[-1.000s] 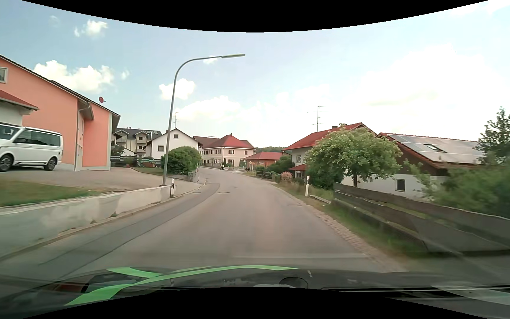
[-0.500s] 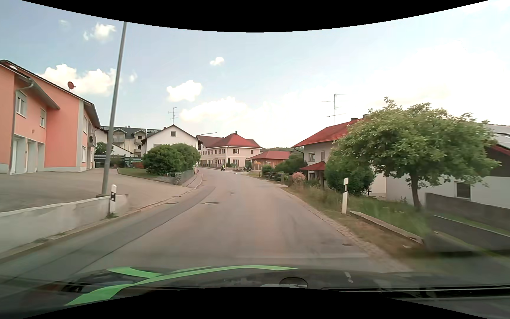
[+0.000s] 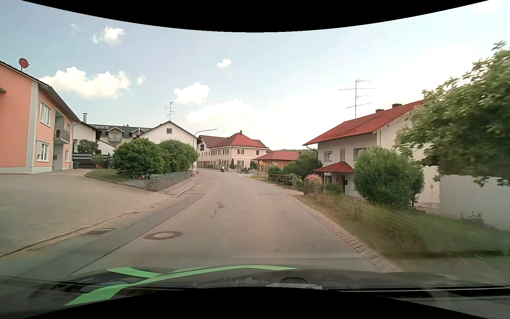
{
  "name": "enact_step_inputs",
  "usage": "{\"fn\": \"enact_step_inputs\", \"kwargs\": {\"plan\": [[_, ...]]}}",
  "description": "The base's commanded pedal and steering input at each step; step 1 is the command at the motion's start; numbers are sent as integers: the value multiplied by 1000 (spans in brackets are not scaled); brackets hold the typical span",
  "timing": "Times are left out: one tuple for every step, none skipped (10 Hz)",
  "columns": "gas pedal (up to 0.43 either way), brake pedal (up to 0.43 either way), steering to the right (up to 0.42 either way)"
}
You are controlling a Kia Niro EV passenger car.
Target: Follow the waypoints while adhering to traffic rules and regulations
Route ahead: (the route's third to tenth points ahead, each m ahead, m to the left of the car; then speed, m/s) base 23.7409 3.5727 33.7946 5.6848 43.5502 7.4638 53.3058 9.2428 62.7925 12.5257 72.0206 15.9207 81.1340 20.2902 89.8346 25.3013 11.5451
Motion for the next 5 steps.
{"fn": "enact_step_inputs", "kwargs": {"plan": [[39,0,-21],[39,0,-22],[47,0,-23],[67,0,-25],[87,0,-26]]}}
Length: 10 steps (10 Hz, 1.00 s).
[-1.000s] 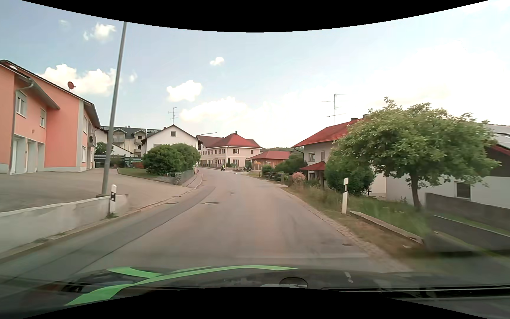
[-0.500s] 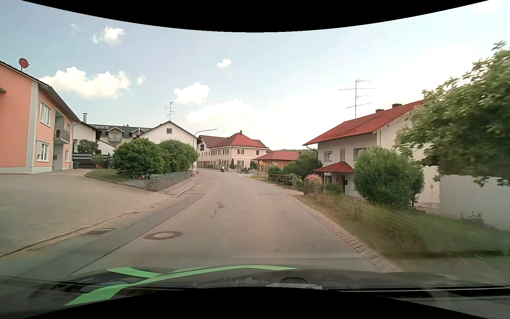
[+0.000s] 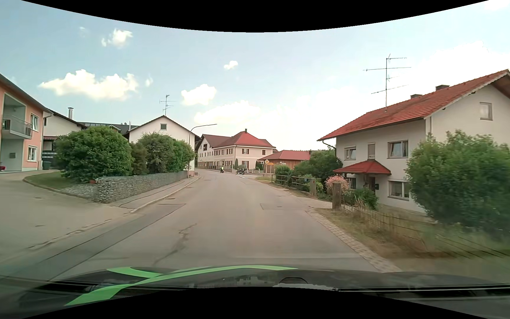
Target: Follow the waypoints while adhering to traffic rules and regulations
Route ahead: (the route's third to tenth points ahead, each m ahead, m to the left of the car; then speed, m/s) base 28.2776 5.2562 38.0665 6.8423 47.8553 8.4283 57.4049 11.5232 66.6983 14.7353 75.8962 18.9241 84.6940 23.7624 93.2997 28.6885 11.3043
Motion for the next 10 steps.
{"fn": "enact_step_inputs", "kwargs": {"plan": [[87,0,-27],[87,0,-27],[98,0,-27],[98,0,-27],[98,0,-28],[98,0,-29],[110,0,-32],[110,0,-33],[110,0,-33],[118,0,-33]]}}
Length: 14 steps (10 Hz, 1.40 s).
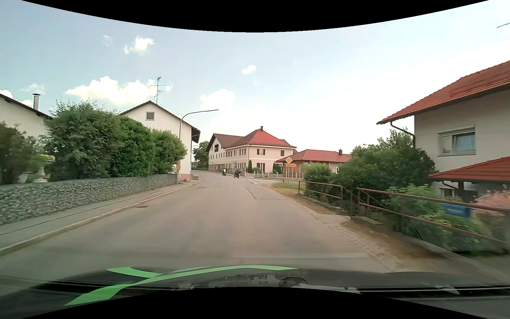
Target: Follow the waypoints while adhering to traffic rules and regulations
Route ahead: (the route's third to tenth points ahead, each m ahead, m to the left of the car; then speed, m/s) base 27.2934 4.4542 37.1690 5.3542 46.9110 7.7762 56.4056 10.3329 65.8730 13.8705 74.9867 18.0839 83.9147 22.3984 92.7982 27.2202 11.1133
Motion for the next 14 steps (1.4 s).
{"fn": "enact_step_inputs", "kwargs": {"plan": [[130,0,-32],[130,0,-31],[138,0,-31],[138,0,-31],[138,0,-31],[138,0,-31],[138,0,-31],[130,0,-31],[130,0,-31],[130,0,-31],[130,0,-31],[130,0,-30],[130,0,-27],[98,0,-24]]}}
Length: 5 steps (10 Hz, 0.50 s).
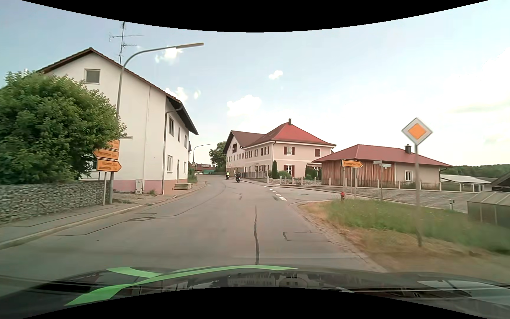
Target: Follow the waypoints while adhering to traffic rules and regulations
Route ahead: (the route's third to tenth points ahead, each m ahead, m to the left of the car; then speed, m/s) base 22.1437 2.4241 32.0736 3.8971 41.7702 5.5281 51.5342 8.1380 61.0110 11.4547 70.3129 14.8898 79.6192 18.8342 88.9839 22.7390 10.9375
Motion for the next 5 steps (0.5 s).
{"fn": "enact_step_inputs", "kwargs": {"plan": [[98,0,-24],[98,0,-24],[98,0,-24],[118,0,-24],[130,0,-25]]}}
